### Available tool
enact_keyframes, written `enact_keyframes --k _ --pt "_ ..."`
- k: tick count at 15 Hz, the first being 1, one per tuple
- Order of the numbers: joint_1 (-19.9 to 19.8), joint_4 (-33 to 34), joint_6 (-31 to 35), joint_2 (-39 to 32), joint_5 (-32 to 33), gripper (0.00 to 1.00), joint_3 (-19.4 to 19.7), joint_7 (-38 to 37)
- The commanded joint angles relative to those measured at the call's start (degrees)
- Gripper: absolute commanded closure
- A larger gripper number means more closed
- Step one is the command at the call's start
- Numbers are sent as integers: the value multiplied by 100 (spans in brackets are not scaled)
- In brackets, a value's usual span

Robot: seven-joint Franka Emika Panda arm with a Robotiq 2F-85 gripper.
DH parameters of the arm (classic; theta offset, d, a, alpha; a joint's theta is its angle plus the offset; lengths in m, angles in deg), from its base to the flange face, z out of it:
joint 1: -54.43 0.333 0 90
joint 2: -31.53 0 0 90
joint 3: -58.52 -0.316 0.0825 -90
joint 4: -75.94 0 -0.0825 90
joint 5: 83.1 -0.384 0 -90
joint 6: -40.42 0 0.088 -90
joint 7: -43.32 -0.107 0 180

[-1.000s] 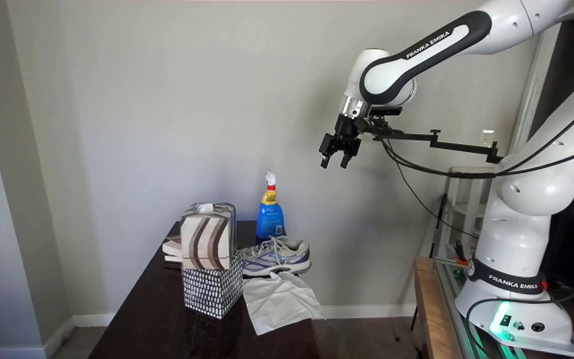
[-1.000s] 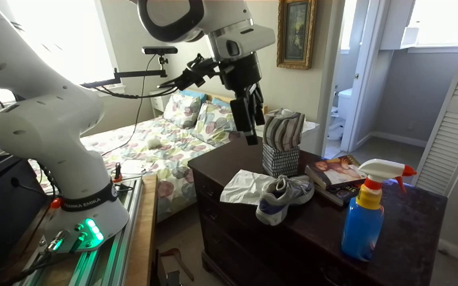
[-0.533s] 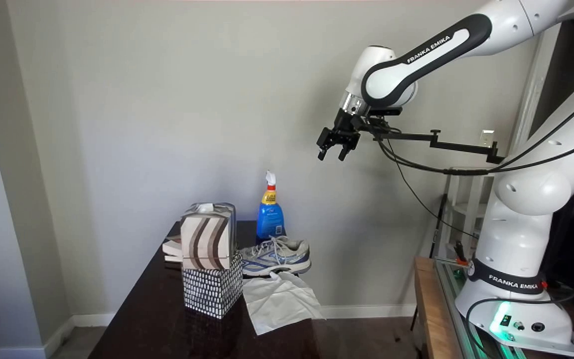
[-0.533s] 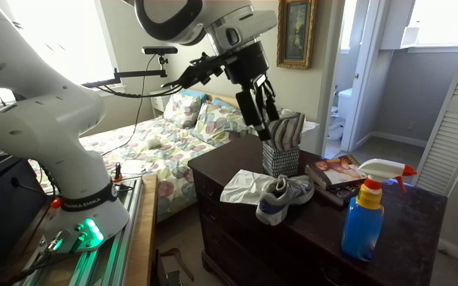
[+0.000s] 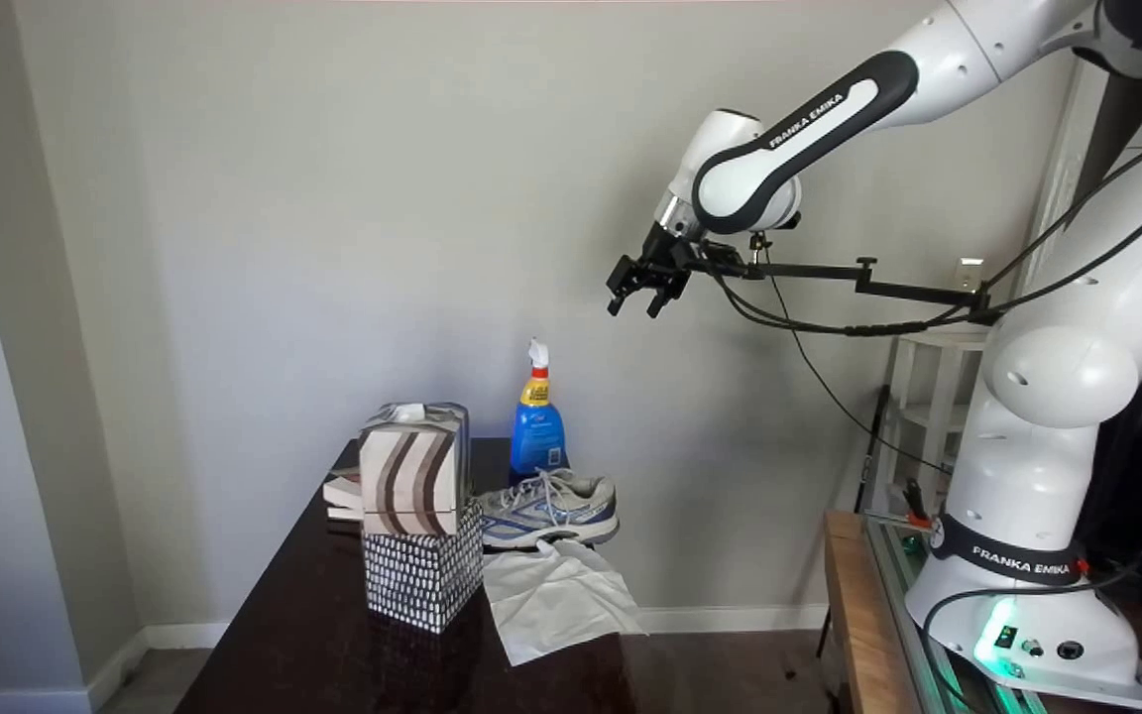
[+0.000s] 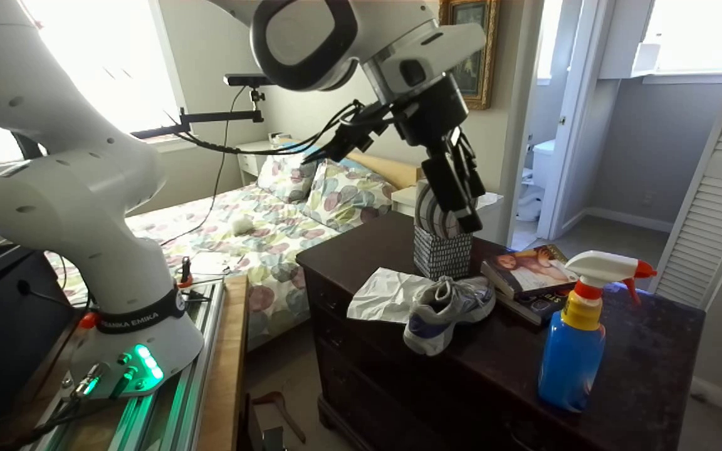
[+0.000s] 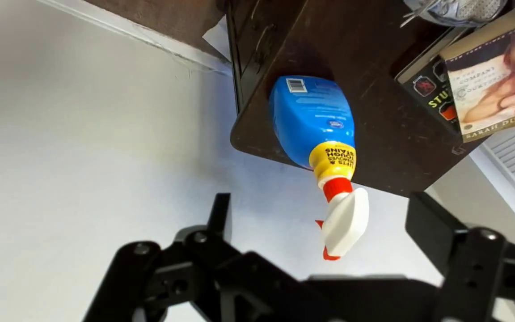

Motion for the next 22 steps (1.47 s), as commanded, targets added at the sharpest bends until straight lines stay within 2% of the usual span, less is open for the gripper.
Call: enact_keyframes --k 1,5,10,18,22 --pt "256 748 282 -928 -294 0 277 511" --pt "532 1464 179 -1586 -767 0 406 1030" --pt "629 2255 106 -2314 -986 0 370 1291" --pt "665 3113 27 -3253 -774 0 460 796" --pt "796 3496 -51 -3621 -670 0 644 240"
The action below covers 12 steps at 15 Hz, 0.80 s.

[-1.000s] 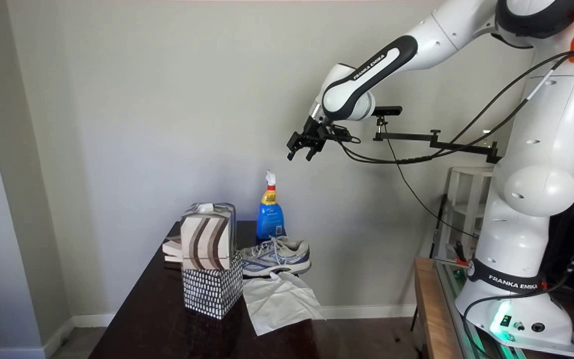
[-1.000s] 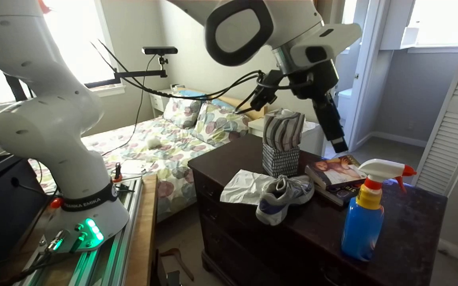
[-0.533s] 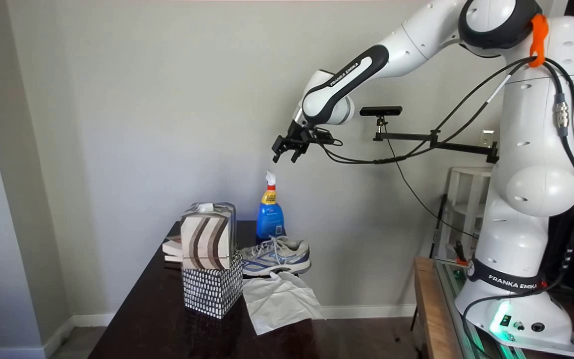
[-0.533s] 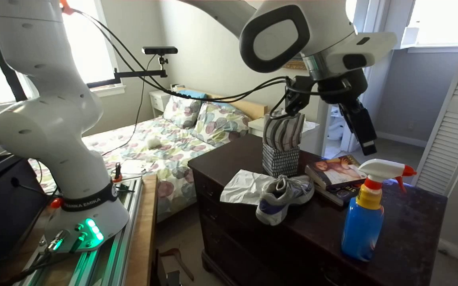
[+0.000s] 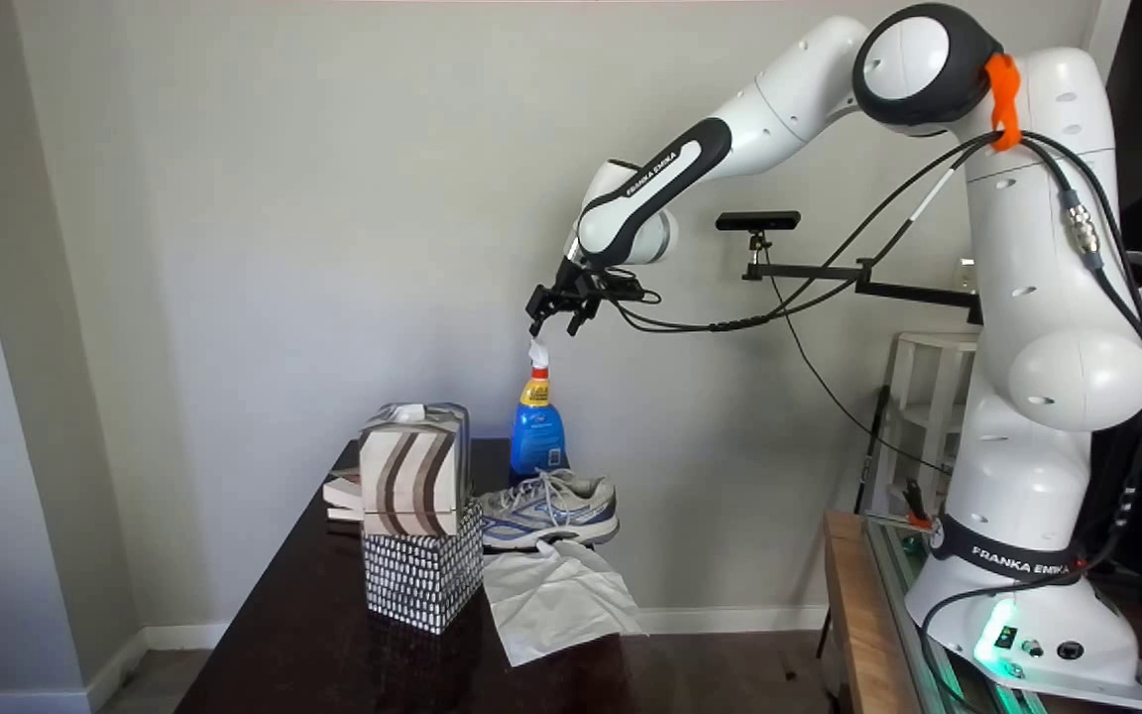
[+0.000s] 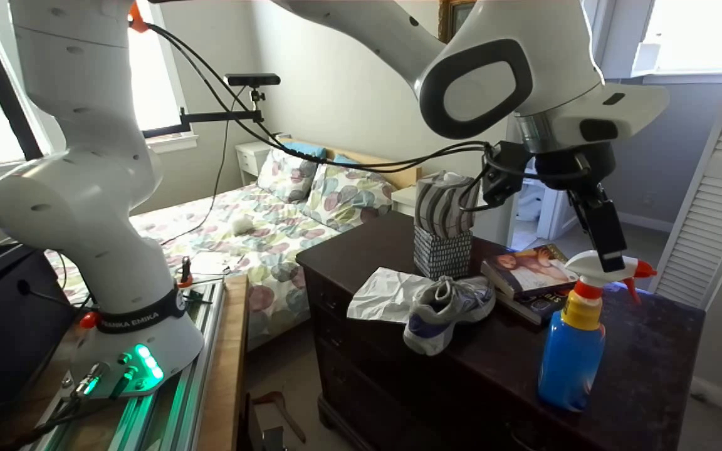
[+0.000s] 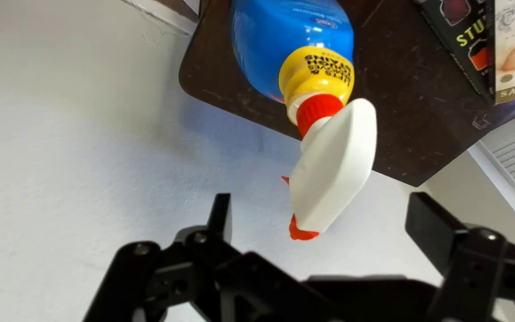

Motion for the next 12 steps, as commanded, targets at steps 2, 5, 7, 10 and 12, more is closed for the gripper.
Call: enact_keyframes --k 2,5,7,10,12 --pt "241 652 -319 -489 90 0 264 -708" --pt "343 857 -525 -633 91 0 314 -968" --pt "394 966 -622 -721 101 0 330 -1067" --pt "456 1060 -689 -812 124 25 346 -1133" --pt "490 1089 -725 -859 163 37 364 -1133"
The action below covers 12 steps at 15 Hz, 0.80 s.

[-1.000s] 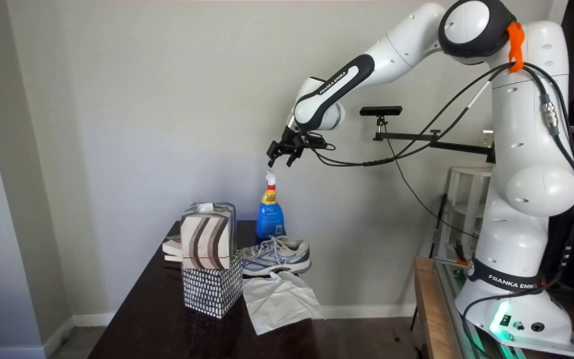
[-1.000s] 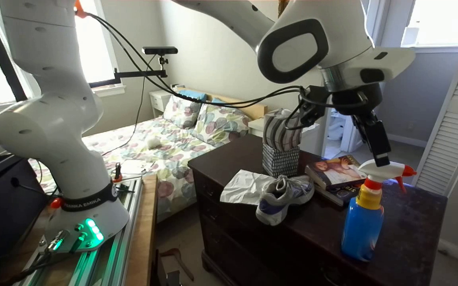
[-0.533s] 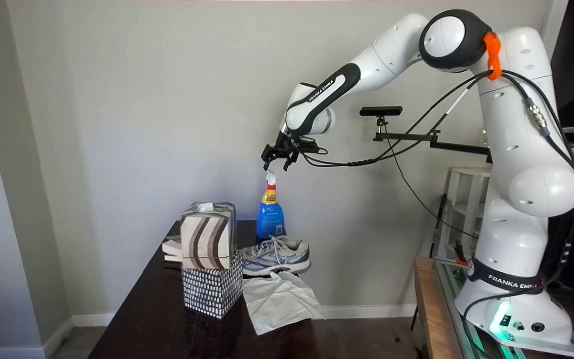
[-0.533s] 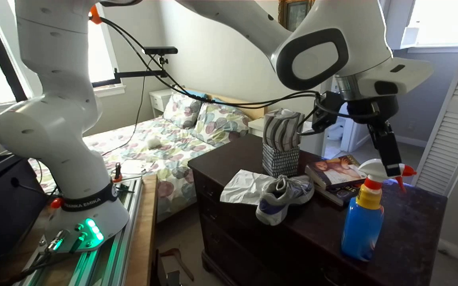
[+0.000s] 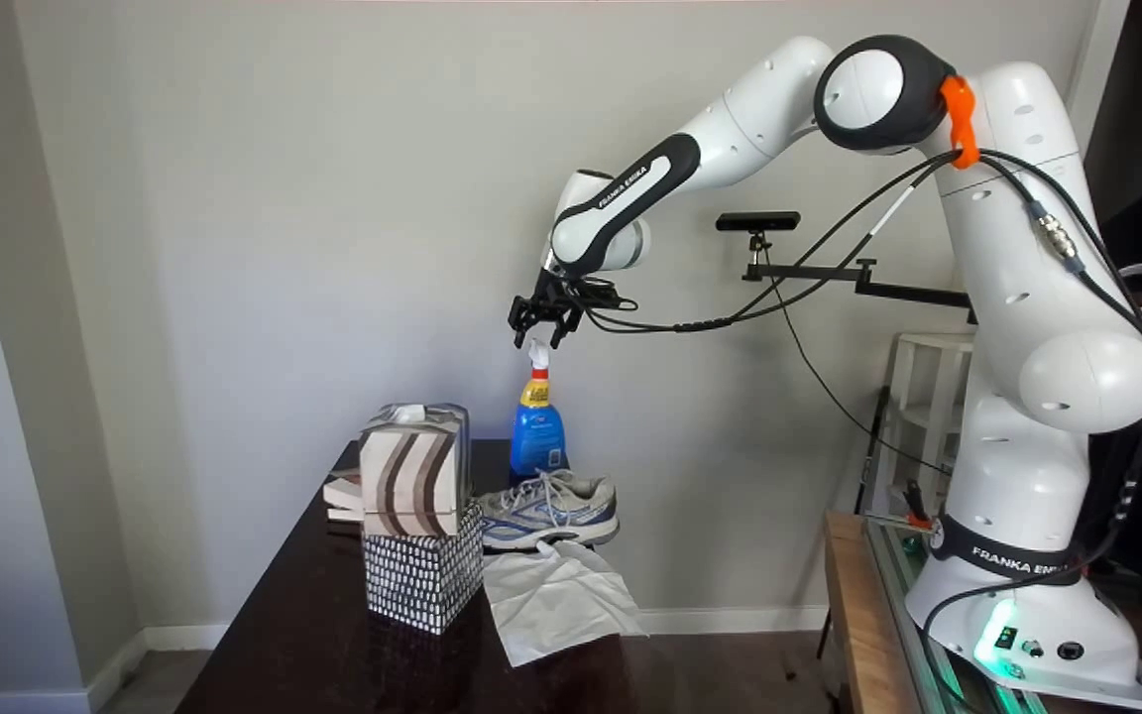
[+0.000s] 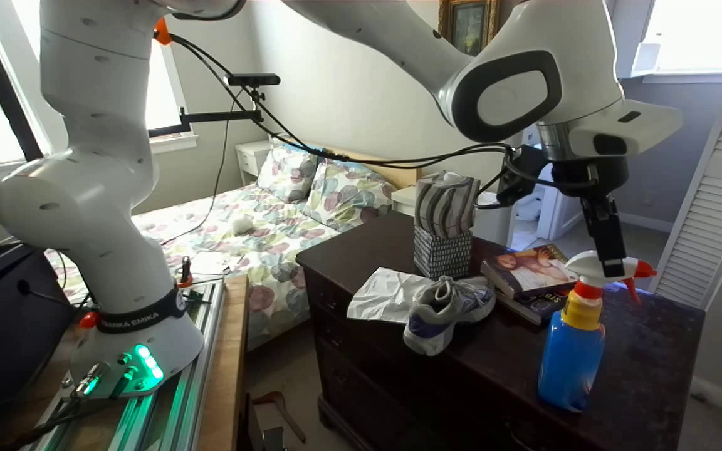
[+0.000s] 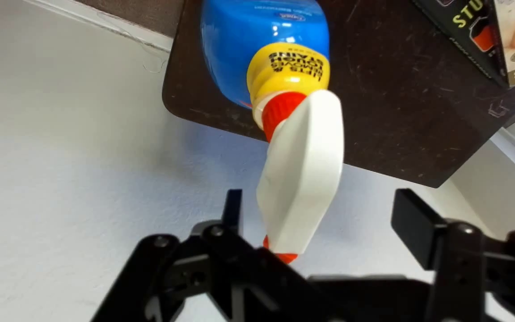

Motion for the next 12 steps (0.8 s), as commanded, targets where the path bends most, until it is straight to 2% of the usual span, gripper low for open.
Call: enact_keyframes --k 1,8,9,12 --pt "136 237 -196 -183 190 46 126 -192" --pt "8 142 -207 -63 149 94 -95 518" --pt "-28 119 -234 -25 131 97 -163 752" --pt "-148 33 -222 48 93 94 -370 1576"
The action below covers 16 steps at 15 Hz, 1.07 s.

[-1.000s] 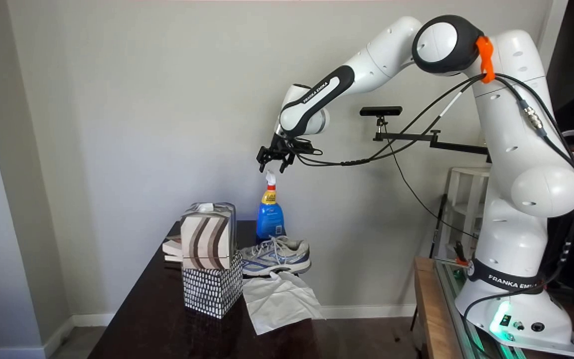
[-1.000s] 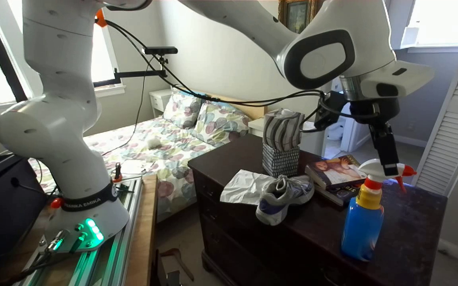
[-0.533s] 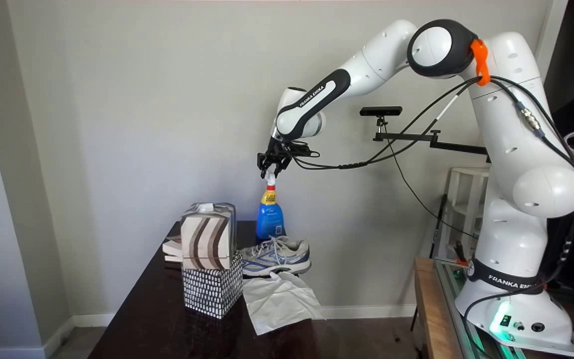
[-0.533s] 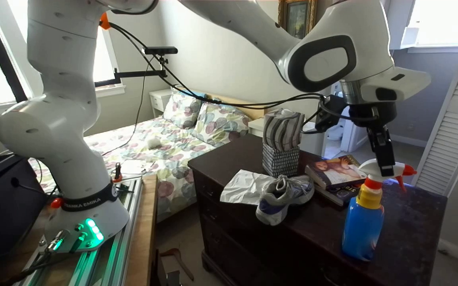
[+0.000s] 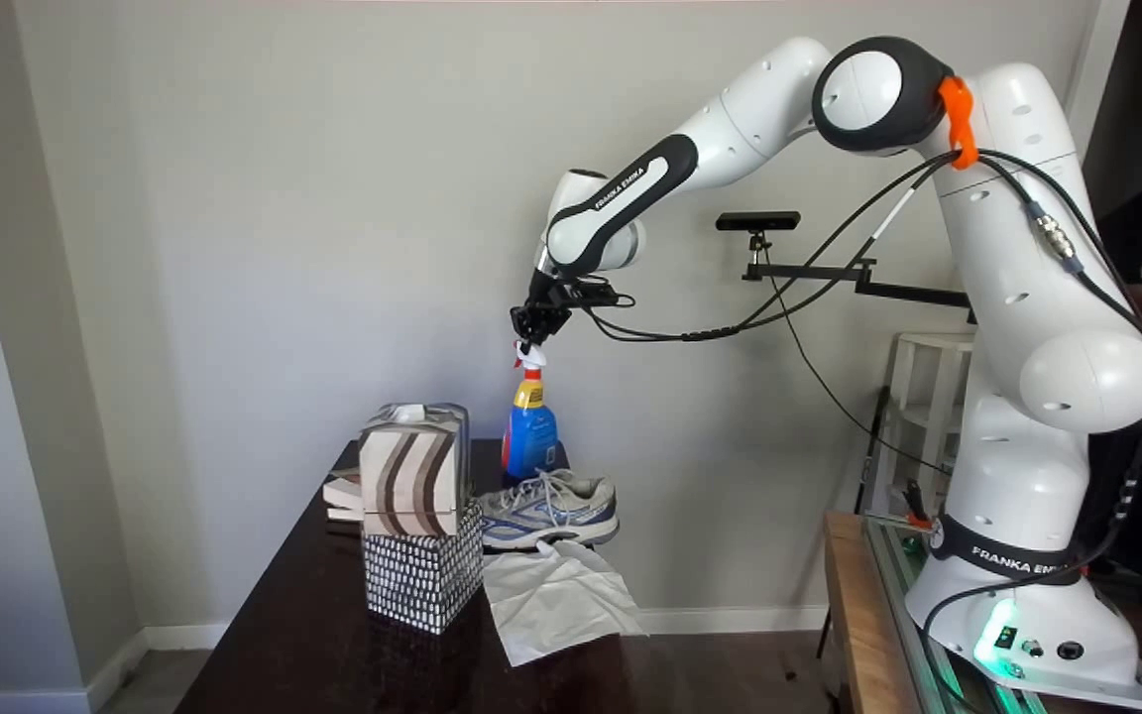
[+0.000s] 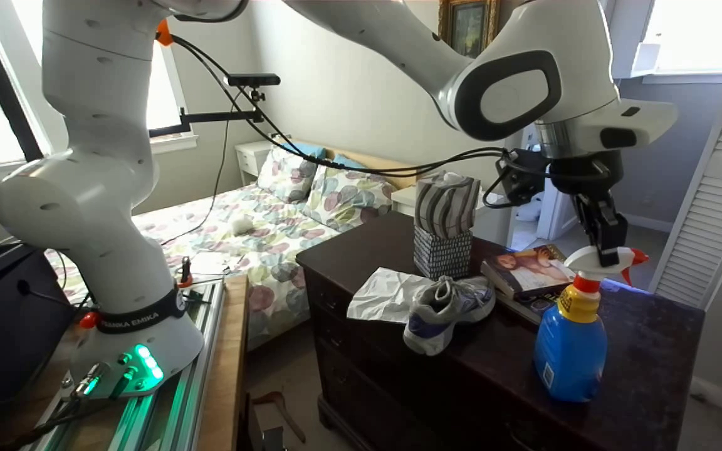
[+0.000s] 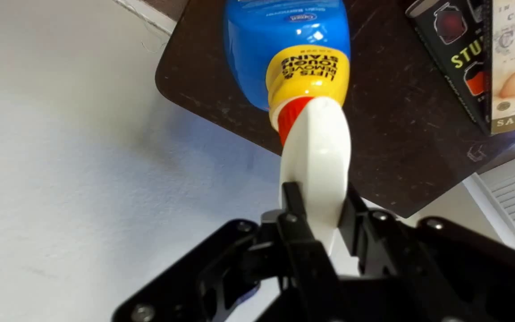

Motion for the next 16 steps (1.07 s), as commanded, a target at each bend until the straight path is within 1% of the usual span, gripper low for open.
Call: enact_keyframes --k 1,6,11,13,16 --pt "-201 -64 -79 105 -95 94 -337 917" --pt "-456 -207 -171 226 -205 94 -818 2445" --pt "-715 -361 -447 362 -299 94 -1202 3914" --pt "-782 -381 -617 392 -240 94 -1250 4444" --pt "-834 -416 -759 429 -219 94 -1239 5005"
